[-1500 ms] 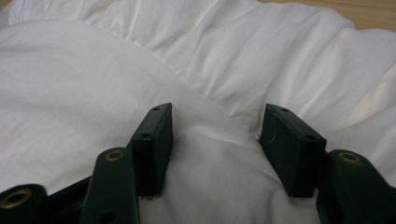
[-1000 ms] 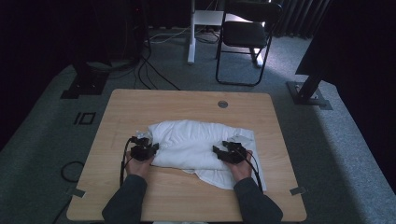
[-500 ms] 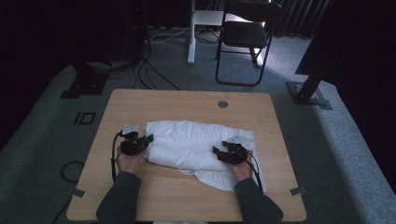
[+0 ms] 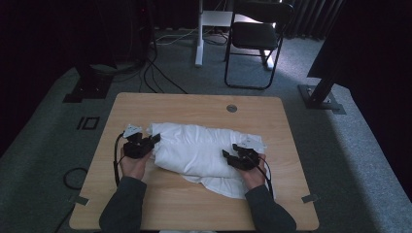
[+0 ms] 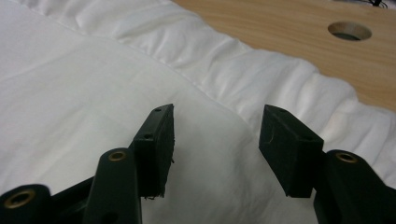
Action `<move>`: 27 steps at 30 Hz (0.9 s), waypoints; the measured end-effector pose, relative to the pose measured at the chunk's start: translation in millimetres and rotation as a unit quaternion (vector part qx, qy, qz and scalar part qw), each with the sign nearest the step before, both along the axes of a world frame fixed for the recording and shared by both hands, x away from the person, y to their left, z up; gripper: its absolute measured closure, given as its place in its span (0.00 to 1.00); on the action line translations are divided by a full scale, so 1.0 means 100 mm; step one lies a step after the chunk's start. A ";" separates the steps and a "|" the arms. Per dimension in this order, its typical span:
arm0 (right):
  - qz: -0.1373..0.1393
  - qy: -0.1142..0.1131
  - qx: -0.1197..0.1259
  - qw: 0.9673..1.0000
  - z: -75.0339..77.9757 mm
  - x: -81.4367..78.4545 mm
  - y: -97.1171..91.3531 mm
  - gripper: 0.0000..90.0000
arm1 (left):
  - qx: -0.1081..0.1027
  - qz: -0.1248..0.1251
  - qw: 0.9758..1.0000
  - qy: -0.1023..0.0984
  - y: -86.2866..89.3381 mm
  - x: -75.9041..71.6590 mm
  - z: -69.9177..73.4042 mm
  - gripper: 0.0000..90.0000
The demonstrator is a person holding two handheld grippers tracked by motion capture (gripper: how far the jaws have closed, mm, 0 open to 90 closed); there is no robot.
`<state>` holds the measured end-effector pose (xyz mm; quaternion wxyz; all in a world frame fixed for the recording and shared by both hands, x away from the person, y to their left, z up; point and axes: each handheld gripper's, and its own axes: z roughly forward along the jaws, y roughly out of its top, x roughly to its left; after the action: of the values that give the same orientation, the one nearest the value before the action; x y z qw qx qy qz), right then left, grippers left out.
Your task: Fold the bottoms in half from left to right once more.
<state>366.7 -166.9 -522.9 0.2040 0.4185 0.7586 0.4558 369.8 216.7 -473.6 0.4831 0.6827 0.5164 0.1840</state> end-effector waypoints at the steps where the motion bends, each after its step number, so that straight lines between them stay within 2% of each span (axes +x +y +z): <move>1: 0.002 -0.003 0.001 1.000 0.02 -0.01 0.01 0.51 | 0.000 -0.001 1.000 -0.002 0.00 0.00 0.02 0.94; 7: 0.020 -0.009 -0.010 1.000 0.05 -0.04 0.14 0.52 | -0.011 -0.002 1.000 -0.013 0.02 -0.02 0.12 0.94; 11: 0.031 0.002 -0.020 0.999 -0.01 -0.02 0.26 0.51 | -0.012 -0.005 1.000 -0.019 0.01 -0.03 0.18 0.94; 16: 0.037 0.025 -0.036 0.998 -0.17 0.04 0.39 0.51 | -0.015 -0.010 0.999 -0.030 0.00 -0.05 0.27 0.94; 23: 0.051 0.039 -0.049 0.997 -0.24 0.11 0.52 0.51 | -0.012 -0.020 0.999 -0.048 -0.05 -0.08 0.40 0.94; 27: 0.056 0.037 -0.056 0.996 -0.26 0.14 0.61 0.51 | -0.009 -0.028 0.998 -0.058 -0.10 -0.09 0.49 0.94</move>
<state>380.8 -106.4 -548.8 0.1728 0.3801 0.8120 0.4078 361.2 206.7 -424.8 0.5233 0.6804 0.4702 0.2051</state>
